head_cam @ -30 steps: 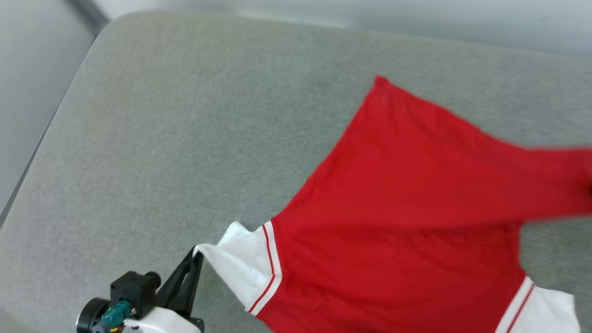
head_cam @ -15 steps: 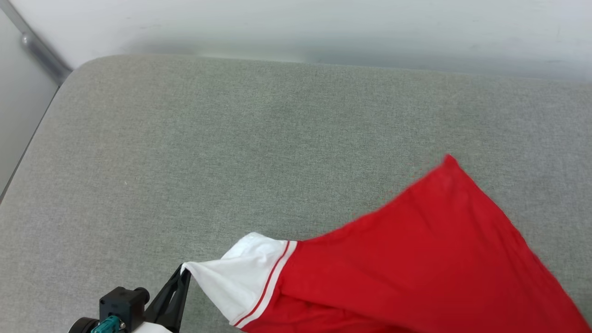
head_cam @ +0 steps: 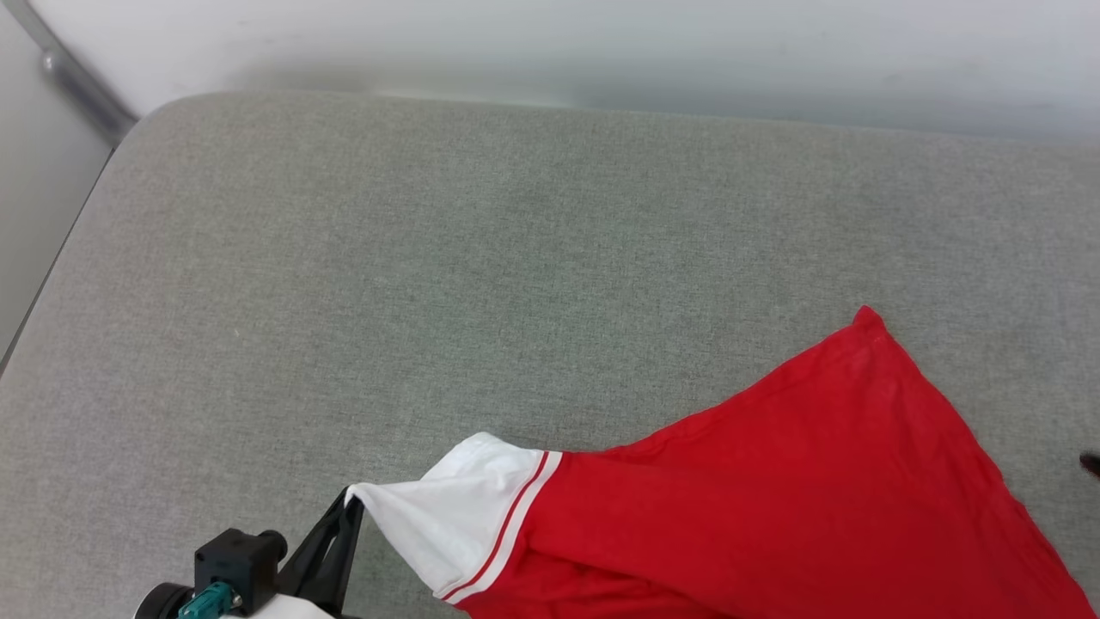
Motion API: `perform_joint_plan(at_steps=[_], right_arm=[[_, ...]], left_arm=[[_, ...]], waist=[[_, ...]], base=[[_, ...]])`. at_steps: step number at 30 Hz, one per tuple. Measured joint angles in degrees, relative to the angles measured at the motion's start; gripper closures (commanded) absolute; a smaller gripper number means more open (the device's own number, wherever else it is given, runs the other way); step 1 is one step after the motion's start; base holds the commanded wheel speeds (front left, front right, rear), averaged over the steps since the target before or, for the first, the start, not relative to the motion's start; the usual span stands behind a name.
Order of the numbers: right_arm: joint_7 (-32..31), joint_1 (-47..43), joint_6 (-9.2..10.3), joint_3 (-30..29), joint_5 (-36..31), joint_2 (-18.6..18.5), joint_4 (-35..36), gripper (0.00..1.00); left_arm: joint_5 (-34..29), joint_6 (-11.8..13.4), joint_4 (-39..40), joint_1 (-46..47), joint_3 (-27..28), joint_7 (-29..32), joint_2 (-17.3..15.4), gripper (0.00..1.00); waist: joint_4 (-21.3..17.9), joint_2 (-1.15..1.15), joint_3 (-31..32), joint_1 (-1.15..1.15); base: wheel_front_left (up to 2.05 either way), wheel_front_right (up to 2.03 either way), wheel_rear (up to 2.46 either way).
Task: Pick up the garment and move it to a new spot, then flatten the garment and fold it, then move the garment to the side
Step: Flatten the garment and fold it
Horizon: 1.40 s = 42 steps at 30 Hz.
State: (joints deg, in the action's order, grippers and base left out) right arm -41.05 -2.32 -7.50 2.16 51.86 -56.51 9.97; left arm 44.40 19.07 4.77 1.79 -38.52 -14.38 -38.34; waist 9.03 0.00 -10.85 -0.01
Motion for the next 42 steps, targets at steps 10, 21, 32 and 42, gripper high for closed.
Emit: perform_joint_plan(at_steps=[10, 21, 32, 42], right_arm=[[-13.54, 26.28, 0.0, 14.29, -4.91, 1.13, -0.69, 0.0], [-18.82, 46.32, 0.0, 29.71, -12.94, 12.57, -19.5, 0.0], [-13.28, 48.71, 0.12, 38.49, -10.53, 13.0, -26.82, 1.0], [1.08, 49.15, -0.01, 39.11, -5.92, 13.82, -28.65, 1.0]], left_arm=[[-1.75, -1.36, -0.03, 4.19, -0.9, 0.07, 1.36, 1.0], [-3.89, -2.47, -0.46, 8.59, -1.46, -0.29, 4.34, 1.0], [-4.41, -3.07, -1.58, 9.35, -0.82, -0.44, 5.5, 1.0], [-5.3, -4.0, -1.52, 10.07, 0.42, -0.48, 3.78, 1.0]], waist=[[2.1, 0.0, -3.98, 0.01], [5.98, 0.0, -10.87, 0.02], [7.03, 0.0, -12.62, 0.01], [5.04, 0.0, -6.65, 0.01]], base=[[0.0, 0.0, 0.0], [0.0, 0.0, 0.0], [0.0, 0.0, 0.0], [0.0, 0.0, 0.0]])
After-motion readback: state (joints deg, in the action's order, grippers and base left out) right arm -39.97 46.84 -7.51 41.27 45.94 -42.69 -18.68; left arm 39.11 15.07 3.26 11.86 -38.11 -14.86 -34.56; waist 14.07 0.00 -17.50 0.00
